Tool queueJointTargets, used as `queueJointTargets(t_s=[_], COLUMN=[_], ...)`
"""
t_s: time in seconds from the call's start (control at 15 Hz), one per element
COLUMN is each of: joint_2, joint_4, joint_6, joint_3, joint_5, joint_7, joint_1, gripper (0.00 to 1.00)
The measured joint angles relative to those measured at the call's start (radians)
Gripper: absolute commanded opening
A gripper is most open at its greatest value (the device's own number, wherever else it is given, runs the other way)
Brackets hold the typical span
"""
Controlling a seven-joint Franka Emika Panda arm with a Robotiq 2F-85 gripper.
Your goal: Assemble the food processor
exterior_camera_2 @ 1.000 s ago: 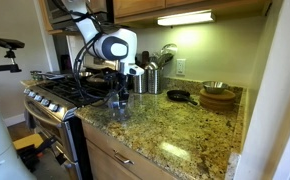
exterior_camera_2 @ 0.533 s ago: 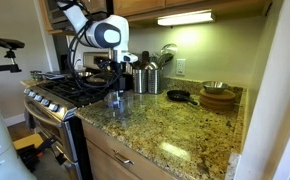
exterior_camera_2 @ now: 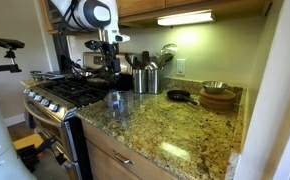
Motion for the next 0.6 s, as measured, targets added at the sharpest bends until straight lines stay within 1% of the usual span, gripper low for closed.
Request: queueJointTargets(t_s=[0.07, 0.2, 0.27, 0.33, 0.4, 0.47, 0.6], joint_2=[0.001, 0.012, 0.023, 0.040, 0.064, 0.091, 0.156], joint_4=[0.011, 0.039, 0.054, 0.071, 0.092, 0.112, 0.157], joint_6=[0.001, 0.001, 0.002, 0.002, 0.002, 0.003, 0.004], joint_3=[0.008, 0.024, 0.030, 0.035, 0.039, 0.042, 0.046], joint_5=[0.002, 0.003, 0.004, 0.004, 0.004, 0.003, -0.002], joint_7=[-0.003, -0.007, -0.012, -0.017, -0.023, -0.029, -0.049], joint_1=[0.008, 0.023, 0.029, 0.035, 0.039, 0.043, 0.047], gripper=[0.68, 0.62, 0.65, 0.72, 0.91, 0.92, 1.00])
